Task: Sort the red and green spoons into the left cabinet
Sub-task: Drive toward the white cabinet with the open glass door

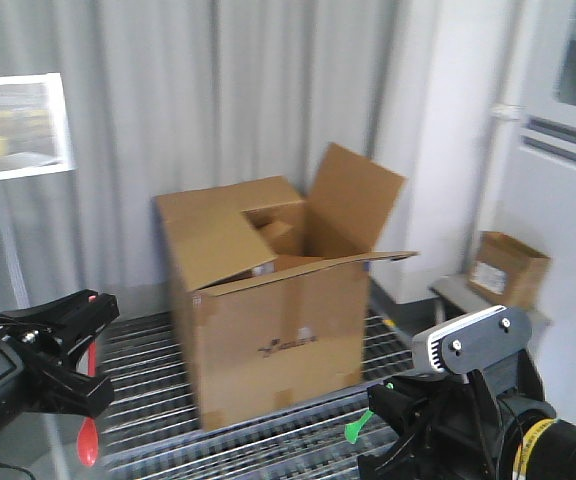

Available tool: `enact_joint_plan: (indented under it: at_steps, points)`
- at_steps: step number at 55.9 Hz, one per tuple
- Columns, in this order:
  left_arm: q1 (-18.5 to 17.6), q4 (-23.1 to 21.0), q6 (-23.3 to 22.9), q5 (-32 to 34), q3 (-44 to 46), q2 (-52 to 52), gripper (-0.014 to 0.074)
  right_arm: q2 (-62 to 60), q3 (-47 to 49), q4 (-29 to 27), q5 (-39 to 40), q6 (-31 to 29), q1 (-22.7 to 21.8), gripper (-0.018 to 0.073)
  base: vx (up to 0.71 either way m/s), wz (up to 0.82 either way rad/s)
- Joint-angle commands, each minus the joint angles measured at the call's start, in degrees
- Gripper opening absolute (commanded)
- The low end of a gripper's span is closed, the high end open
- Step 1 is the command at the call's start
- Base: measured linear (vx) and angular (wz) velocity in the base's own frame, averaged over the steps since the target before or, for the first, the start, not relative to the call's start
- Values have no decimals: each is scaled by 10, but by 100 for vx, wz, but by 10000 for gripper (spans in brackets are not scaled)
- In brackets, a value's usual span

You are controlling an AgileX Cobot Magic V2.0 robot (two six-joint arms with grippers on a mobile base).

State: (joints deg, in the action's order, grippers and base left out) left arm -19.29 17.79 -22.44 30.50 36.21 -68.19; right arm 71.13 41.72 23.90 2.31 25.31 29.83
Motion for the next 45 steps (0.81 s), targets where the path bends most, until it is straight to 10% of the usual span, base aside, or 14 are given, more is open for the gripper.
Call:
enact_joint_plan:
  at_steps: [1,45]
  points:
    - [-1,-9,-5,45,15,14,3,-12,21,4,41,2,0,-1,29,-72]
    - [-1,-9,-5,45,15,14,3,-12,21,4,41,2,0,-1,22,-77]
